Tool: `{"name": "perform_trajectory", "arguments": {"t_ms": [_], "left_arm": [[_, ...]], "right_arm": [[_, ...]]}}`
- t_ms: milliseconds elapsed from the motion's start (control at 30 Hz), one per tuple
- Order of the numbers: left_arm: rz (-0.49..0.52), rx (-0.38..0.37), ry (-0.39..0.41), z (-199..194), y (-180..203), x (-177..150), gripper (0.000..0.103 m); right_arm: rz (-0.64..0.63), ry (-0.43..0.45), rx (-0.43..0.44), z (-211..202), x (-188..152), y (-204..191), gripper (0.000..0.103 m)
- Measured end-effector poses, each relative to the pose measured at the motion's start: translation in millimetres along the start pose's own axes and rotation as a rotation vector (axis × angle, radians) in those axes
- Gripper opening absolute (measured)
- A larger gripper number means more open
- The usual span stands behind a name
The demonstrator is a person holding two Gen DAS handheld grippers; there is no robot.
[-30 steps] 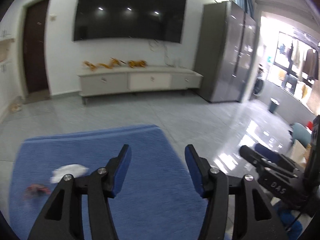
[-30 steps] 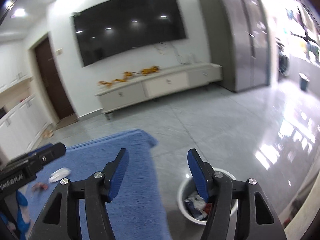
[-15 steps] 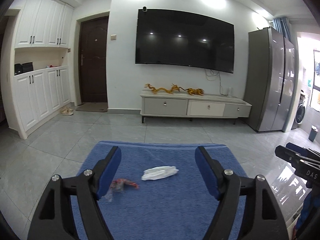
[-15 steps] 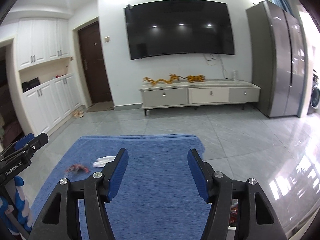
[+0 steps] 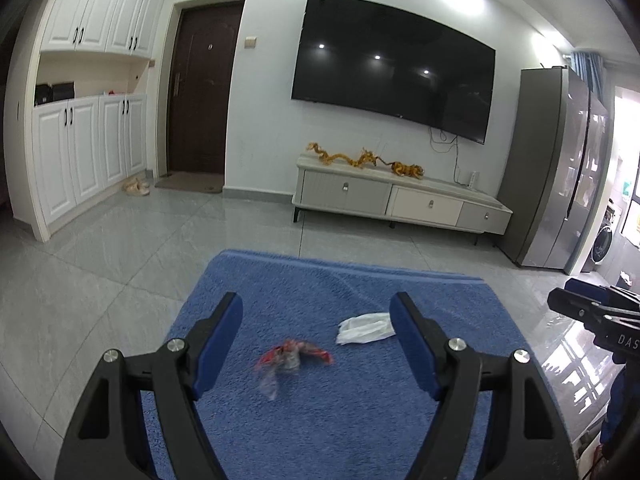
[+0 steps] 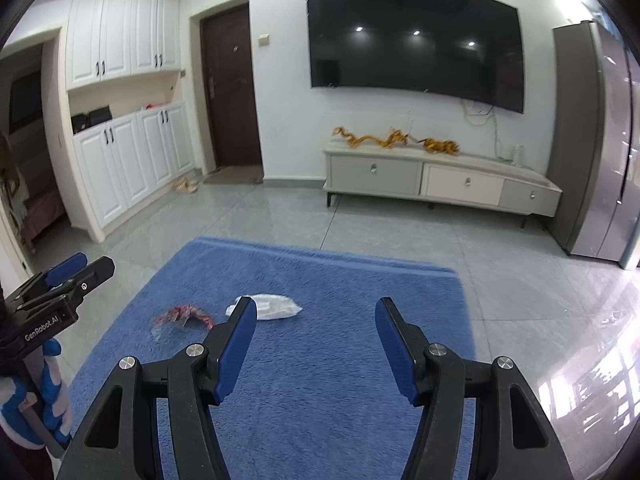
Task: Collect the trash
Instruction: 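Move both tools back toward the last wrapper and white tissue on the rug, then grasp the red-clear wrapper with the left tool while the right grasps the white tissue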
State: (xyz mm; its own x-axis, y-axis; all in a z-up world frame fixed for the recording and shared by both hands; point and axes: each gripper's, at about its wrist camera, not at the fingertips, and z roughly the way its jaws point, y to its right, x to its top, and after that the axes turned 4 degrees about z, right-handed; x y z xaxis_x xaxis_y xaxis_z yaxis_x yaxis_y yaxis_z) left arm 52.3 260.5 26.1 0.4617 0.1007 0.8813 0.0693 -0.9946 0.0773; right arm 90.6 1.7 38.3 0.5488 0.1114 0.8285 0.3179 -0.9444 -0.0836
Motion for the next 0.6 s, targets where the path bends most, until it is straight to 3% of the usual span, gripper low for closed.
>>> {"name": "perform_trajectory", "arguments": {"t_ms": [300, 500, 600], "left_arm": [[0.010, 0.016, -0.089, 40.6, -60.8, -18.4, 0.075], [0.064, -0.131, -0.196, 76.9, -49.3, -37.2, 0.075], [0.101, -0.164, -0.244, 97.8, -38.5, -46.2, 0.075]], "right_arm": [[-0.030, -0.079, 0.046, 57.9, -5.7, -27.1, 0.060], [-0.093, -0.140, 0.090, 102.2, -8.3, -36.3, 0.061], [-0.140, -0.177, 0.126, 129.1, -11.1, -40.8, 0.062]]}}
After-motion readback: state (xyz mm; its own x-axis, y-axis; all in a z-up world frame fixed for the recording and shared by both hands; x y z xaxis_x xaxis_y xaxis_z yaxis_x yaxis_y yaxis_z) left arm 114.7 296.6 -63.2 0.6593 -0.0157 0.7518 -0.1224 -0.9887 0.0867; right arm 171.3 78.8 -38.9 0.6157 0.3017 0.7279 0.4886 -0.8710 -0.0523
